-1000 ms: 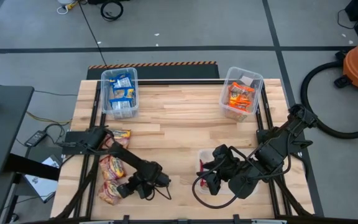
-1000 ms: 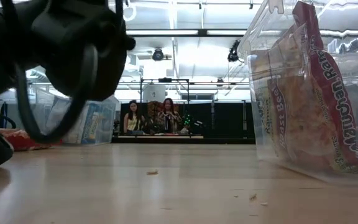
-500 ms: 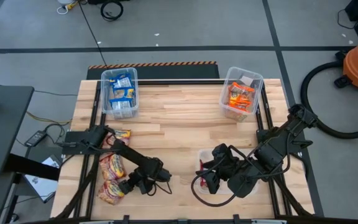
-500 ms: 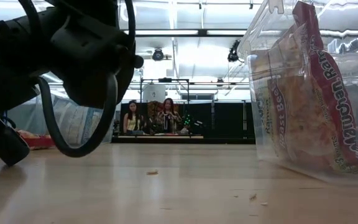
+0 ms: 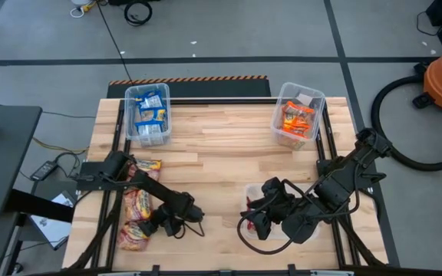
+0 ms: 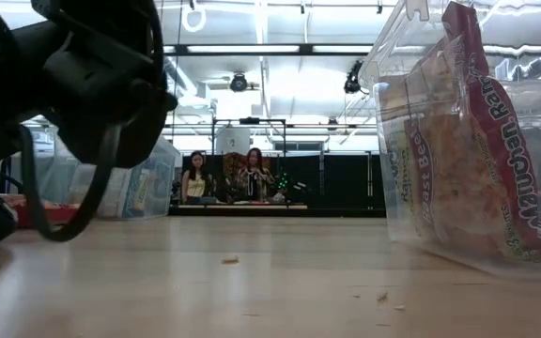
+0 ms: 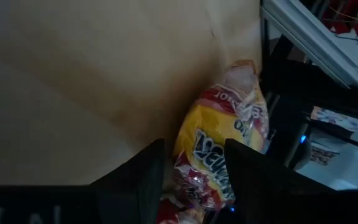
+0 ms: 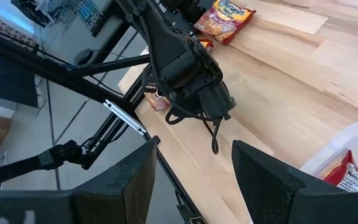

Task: Sort Maruchan noodles
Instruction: Put the red noodle pack into the bottom transparent bin

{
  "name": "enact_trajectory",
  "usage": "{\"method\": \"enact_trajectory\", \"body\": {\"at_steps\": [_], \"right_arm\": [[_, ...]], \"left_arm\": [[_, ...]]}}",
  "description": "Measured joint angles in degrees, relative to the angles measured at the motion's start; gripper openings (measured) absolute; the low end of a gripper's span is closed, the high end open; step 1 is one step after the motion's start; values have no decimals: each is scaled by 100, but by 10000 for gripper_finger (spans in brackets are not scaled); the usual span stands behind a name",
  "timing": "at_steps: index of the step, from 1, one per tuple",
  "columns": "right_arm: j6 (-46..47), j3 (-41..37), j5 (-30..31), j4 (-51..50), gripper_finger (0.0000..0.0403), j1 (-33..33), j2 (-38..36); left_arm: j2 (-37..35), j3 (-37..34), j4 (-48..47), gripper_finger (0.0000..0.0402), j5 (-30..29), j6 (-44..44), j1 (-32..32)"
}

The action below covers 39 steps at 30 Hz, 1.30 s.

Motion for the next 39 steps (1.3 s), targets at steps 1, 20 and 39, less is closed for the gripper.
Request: {"method": "enact_trajectory", "body": {"at_steps": [1, 20, 39], "right_arm": [[-6, 0, 20, -3, 216, -12, 0], [-18, 0, 37, 61, 216, -58, -4], [-656, 15, 87, -200, 216, -57, -12]], "left_arm": [[-4, 2, 31, 174, -22, -69, 0], [-46, -372, 50, 37, 445, 92, -223], [-1303, 543, -553, 4, 18, -1395, 135]]}}
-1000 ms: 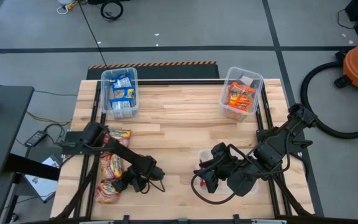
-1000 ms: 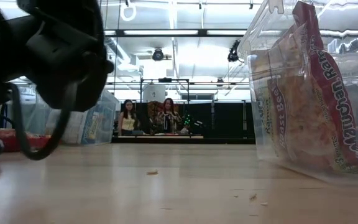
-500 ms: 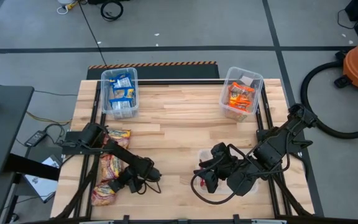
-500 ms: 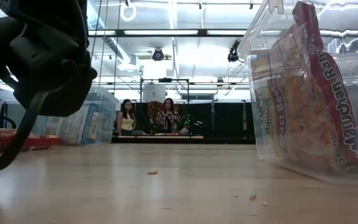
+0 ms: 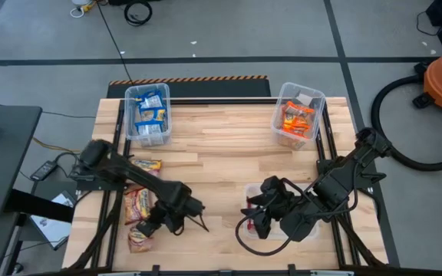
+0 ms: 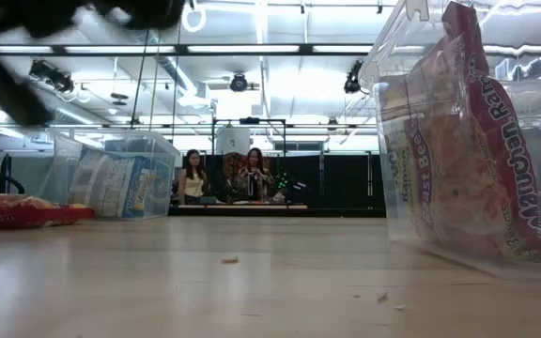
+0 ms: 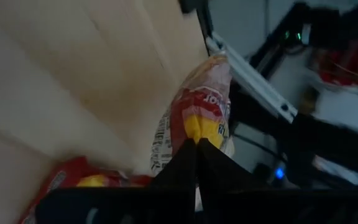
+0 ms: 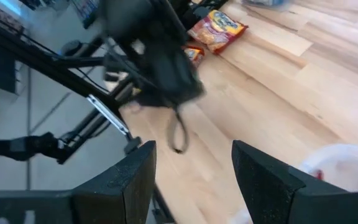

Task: Sort Maruchan noodles
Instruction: Put the red noodle pack into the bottom transparent bin

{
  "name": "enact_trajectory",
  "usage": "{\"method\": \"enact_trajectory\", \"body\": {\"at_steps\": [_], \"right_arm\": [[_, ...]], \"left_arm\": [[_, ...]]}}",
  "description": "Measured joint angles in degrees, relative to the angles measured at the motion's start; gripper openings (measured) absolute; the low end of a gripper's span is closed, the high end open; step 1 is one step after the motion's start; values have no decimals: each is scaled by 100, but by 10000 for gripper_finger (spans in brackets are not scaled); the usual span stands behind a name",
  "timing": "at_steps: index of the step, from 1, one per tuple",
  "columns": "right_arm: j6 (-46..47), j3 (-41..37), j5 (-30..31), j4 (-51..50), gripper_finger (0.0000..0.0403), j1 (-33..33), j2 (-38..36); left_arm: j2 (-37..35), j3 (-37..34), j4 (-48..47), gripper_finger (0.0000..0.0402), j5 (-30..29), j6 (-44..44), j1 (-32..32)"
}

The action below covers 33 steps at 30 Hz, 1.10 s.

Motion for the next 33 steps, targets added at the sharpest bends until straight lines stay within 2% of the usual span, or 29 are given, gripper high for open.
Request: {"method": "enact_trajectory", "body": {"at_steps": [5, 8, 12, 16, 19, 22, 24, 28, 33], "right_arm": [[-28, 3, 111, -361, 216, -41, -50], [-52, -4, 164, -326, 216, -124, -52], [-276, -151, 183, -19, 217, -350, -52], [-969, -271, 565, 643, 219, -562, -38], [-1625, -288, 732, 1209, 224, -697, -7], [-2773, -288, 861, 1687, 228, -803, 3], [-3365, -288, 915, 1795, 228, -873, 5], [-3563, -288, 838, 1472, 221, -1168, 9], [-3950, -298, -74, 982, 212, -1767, 133]], "left_arm": [[-793, 344, 269, 4, -453, -571, 112], [-1298, 392, 908, 4, -801, -983, 315], [-1891, 395, 1750, 4, -1686, -1633, 751], [-2350, 395, 2344, 4, -2680, -2159, 1220], [-2596, 395, 2756, 4, -2959, -2444, 1534], [-2732, 395, 3107, 4, -3212, -2780, 1797], [-2769, 399, 3193, 4, -3452, -2785, 1932], [-2758, 397, 3443, 4, -4223, -2254, 1989], [-2758, 397, 3738, 4, -4676, -1531, 1973]]}}
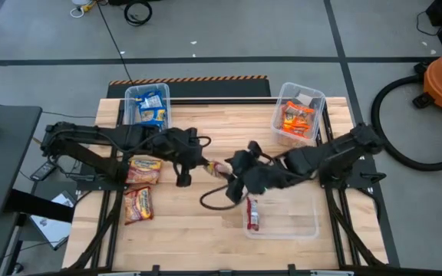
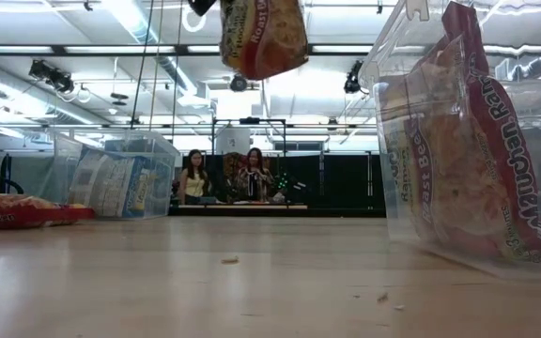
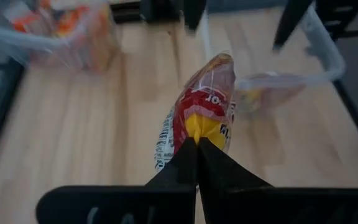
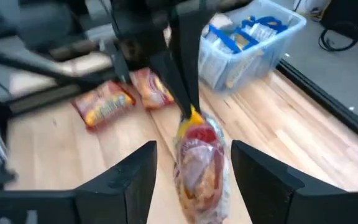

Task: Sort Maruchan noodles
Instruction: Put the red noodle pack into the bottom transparent bin

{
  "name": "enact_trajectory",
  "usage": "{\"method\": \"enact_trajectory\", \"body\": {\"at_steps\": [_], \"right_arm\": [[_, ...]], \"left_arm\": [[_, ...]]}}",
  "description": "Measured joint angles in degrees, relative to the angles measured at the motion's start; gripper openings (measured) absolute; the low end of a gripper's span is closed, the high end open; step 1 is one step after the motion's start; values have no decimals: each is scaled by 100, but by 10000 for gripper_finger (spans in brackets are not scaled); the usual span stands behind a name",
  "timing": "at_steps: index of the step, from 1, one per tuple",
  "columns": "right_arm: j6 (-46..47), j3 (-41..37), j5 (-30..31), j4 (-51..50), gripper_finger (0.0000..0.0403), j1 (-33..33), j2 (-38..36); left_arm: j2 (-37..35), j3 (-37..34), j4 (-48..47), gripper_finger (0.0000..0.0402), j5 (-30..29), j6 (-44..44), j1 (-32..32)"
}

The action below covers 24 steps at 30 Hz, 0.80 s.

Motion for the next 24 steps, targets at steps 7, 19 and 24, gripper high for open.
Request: {"method": "enact_trajectory", "body": {"at_steps": [7, 19, 24], "right_arm": [[-1110, 8, -1069, 204, 200, -808, 153], [-2091, 10, -845, 614, 158, -1249, 98], [-2135, 14, -1331, 382, 159, -1310, 153]], "left_arm": [[0, 0, 284, 3, -300, 243, 212], [-30, -1, -83, 3, -504, 415, 228], [-33, 0, 56, 3, -540, 290, 230]]}}
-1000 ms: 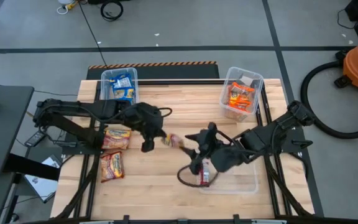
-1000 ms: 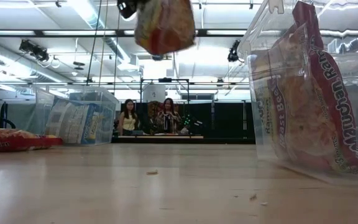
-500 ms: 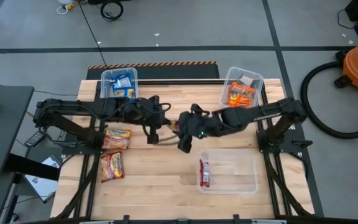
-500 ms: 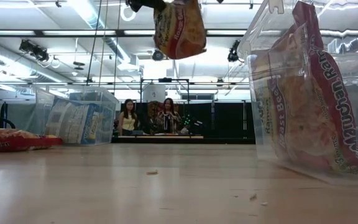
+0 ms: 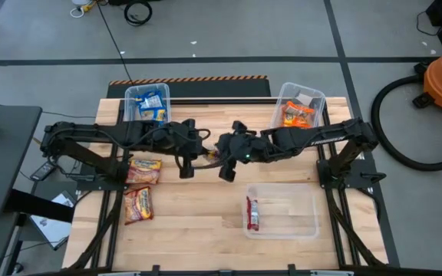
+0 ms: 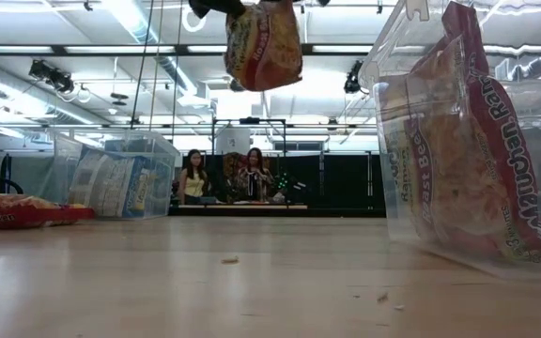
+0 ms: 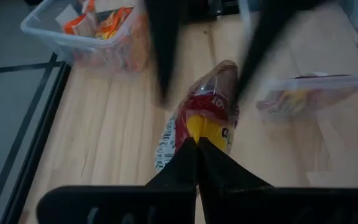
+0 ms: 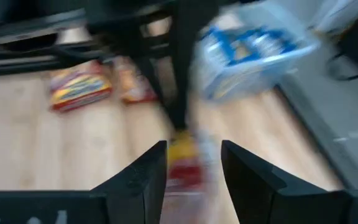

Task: Sort Maruchan noodles
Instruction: Put the red noodle pack into the bottom transparent bin

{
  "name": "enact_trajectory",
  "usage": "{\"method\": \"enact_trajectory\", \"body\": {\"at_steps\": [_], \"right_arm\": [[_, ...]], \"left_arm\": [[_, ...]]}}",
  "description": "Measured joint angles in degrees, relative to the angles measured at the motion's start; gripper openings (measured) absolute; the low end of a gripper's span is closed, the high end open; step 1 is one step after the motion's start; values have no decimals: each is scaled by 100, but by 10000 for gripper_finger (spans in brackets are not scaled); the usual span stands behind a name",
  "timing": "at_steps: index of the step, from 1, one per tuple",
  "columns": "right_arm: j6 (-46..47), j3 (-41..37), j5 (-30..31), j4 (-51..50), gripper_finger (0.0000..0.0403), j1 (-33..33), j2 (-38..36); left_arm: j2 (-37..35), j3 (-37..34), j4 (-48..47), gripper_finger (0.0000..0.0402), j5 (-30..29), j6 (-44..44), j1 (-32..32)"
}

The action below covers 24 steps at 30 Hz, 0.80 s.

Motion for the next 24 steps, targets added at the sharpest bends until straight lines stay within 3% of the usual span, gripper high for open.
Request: {"method": "enact_trajectory", "body": {"at_steps": [5, 15, 24], "right_arm": [[408, -3, -772, 53, 158, -132, 8], [435, -3, -561, -255, 154, -155, 8], [497, 1, -556, -291, 75, -151, 6]], "left_arm": [[2, 0, -21, 3, -23, -4, 3], [-42, 0, 299, 5, -48, -1, -40], [-42, 0, 425, 10, -20, -24, -43]]}}
